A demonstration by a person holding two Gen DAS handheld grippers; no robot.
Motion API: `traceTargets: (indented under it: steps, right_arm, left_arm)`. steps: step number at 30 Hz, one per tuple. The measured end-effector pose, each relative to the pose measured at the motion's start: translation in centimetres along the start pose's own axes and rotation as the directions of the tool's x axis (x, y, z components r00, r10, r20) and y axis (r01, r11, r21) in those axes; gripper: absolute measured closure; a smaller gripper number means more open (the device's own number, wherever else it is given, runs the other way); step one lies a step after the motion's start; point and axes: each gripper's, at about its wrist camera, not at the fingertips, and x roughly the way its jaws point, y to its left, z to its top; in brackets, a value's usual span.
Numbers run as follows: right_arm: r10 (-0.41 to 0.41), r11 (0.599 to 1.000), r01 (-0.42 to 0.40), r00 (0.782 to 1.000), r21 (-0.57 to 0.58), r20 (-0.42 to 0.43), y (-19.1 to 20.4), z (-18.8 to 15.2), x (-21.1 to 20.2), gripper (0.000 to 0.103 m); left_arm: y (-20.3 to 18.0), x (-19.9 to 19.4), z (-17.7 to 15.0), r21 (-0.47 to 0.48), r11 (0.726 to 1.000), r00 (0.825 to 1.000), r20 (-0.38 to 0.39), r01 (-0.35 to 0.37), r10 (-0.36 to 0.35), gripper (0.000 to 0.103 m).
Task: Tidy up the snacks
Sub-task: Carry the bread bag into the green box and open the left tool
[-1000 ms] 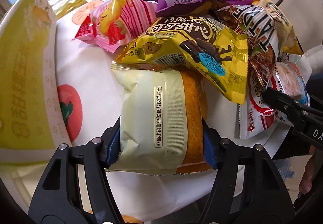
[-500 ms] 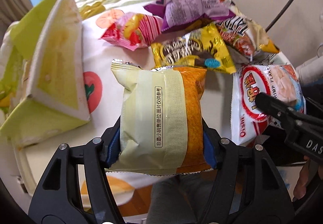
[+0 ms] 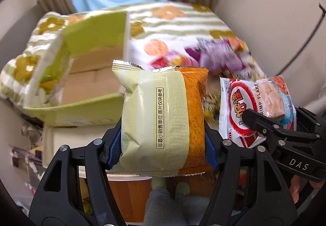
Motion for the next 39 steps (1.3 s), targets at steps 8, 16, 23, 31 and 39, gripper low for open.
traceTargets:
  steps: [8,16,23,31,39]
  right_arm:
    - [0.119,0.979,-0.114,0.993,-0.169,0.023,6.6,5.3,-0.5,0.034]
    - [0.160,0.953,-0.147,0.987,-0.267,0.027,15.0,10.2,2.6,0.034]
    - [0.120,0.957,-0.116,0.993,-0.266,-0.003,20.3,12.2,7.0,0.034]
    - [-0.002,0.971,-0.007,0.999,-0.238,-0.037,22.1,12.9,10.5,0.034]
    - [-0.078,0.971,0.062,0.995,-0.230,-0.063,21.9,13.1,12.3,0.034]
  left_arm:
    - [7.4,-3.1,3.6,-0.108,0.991,0.993,0.079,-0.077,0.085,0.040]
    - [16.6,-0.4,7.7,-0.125,0.983,0.989,0.037,-0.137,0.142,0.040]
    - [21.2,5.2,10.1,-0.061,0.993,0.993,-0.063,-0.104,0.100,0.040]
    - [22.0,10.9,10.1,0.048,0.998,0.981,-0.187,-0.036,0.044,0.040]
    - [21.5,11.0,8.9,0.126,0.991,0.977,-0.200,-0.054,0.079,0.003]
